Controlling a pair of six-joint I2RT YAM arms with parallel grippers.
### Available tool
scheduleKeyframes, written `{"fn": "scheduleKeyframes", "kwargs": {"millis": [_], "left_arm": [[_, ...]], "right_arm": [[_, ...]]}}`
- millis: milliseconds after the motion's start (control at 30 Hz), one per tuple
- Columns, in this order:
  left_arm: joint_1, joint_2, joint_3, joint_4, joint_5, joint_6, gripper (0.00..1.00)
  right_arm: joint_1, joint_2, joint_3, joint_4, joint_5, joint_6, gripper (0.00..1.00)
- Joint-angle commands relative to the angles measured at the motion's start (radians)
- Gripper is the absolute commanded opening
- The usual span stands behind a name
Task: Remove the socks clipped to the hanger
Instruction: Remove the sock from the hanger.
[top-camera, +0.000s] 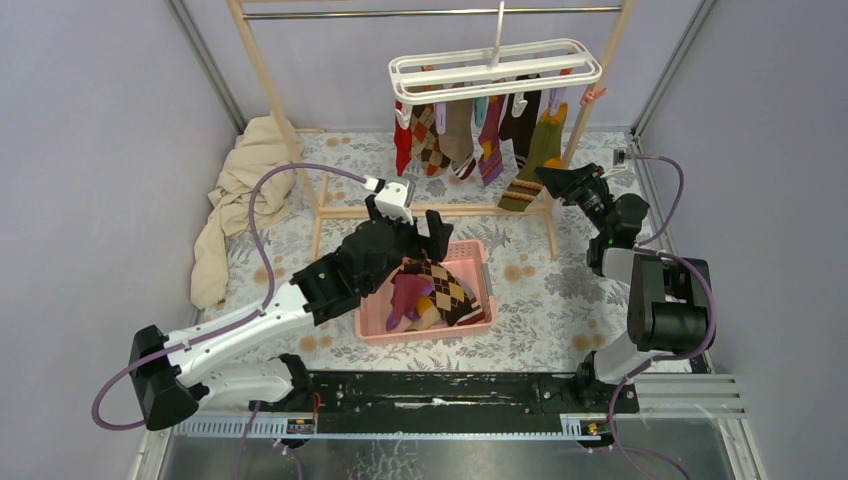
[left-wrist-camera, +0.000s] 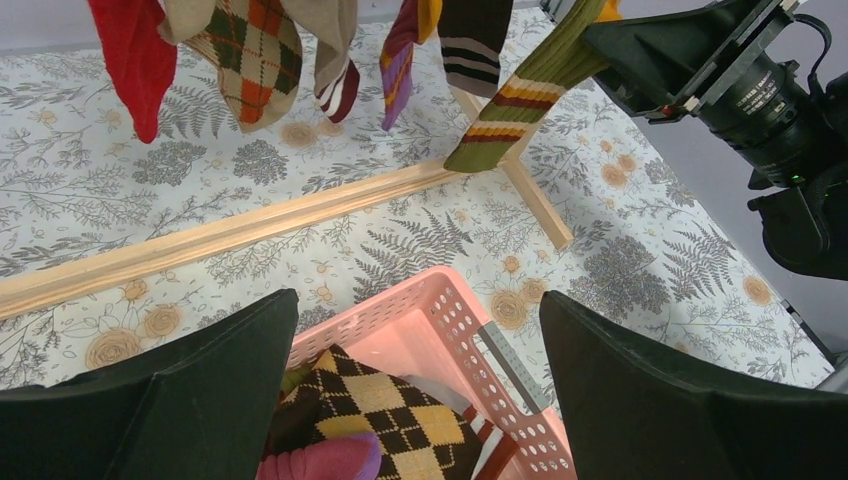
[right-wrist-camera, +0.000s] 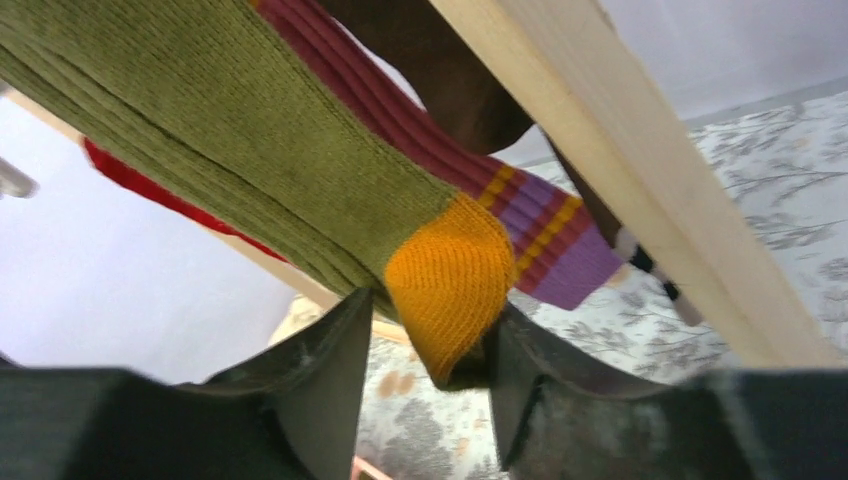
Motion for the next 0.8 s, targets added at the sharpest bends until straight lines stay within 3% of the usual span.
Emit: {"fn": "scheduleKeyframes", "kwargs": {"millis": [0,133,267,500,767], "left_arm": [[0.01,0.018,0.01,0.076,0.019,0.004,0.99],[0.01,0.048,0.023,0.098,0.049,0.004,0.99],[0.01,0.098,0.043,0.134,0.094,0.004,0.99],[0.008,0.189,0.086,0.234,0.19,0.022,0.99],[0.004,0.244,0.124,0.341,0.225,0.065,0.99]], "right_arm": [[-0.002,-0.023,0.006,0.18,-0.065,0.108,0.4],[0.005,-0.116,-0.049,0.122,-0.061,0.117,0.17],[0.05,-0.262,-0.081,-0.062,-0.029,0.072,0.1],[0.27,-0.537,-0.012,-0.59,0.157,-0.095,0.04],[0.352,-0.615,0.104,-0.878,0.252,-0.075,0.01]]}}
